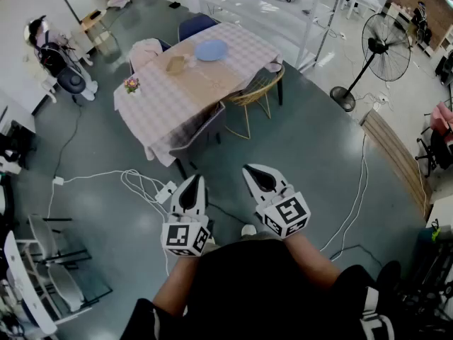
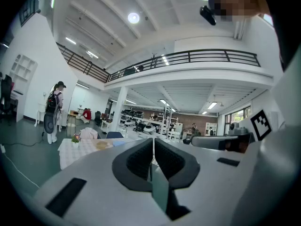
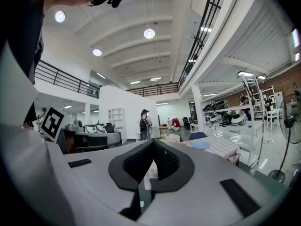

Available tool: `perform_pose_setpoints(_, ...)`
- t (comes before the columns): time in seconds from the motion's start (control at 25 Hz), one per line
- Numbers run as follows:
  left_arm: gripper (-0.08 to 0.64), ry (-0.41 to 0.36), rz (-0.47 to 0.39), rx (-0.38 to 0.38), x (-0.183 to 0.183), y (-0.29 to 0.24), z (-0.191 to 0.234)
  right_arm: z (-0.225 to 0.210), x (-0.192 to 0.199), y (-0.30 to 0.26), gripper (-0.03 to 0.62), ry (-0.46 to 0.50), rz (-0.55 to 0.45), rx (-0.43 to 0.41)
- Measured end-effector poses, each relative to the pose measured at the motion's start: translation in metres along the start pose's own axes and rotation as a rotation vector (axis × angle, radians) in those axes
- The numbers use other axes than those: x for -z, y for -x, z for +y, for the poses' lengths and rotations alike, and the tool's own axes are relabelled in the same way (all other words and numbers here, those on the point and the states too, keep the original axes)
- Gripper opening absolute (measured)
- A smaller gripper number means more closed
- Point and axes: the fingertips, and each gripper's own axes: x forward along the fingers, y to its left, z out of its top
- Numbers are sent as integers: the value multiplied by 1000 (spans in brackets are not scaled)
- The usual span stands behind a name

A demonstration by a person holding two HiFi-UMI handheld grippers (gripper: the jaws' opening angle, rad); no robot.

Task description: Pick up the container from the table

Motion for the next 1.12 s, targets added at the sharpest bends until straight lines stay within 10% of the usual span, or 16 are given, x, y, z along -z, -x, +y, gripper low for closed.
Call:
perform_pose_setpoints(0.32, 14, 27, -23, 118, 7, -15, -22, -16, 5, -1, -2, 14, -28, 34)
perform_pose_setpoints(1.12, 167, 55, 82, 82, 54, -44, -19, -79, 41, 7, 143, -34, 50, 80)
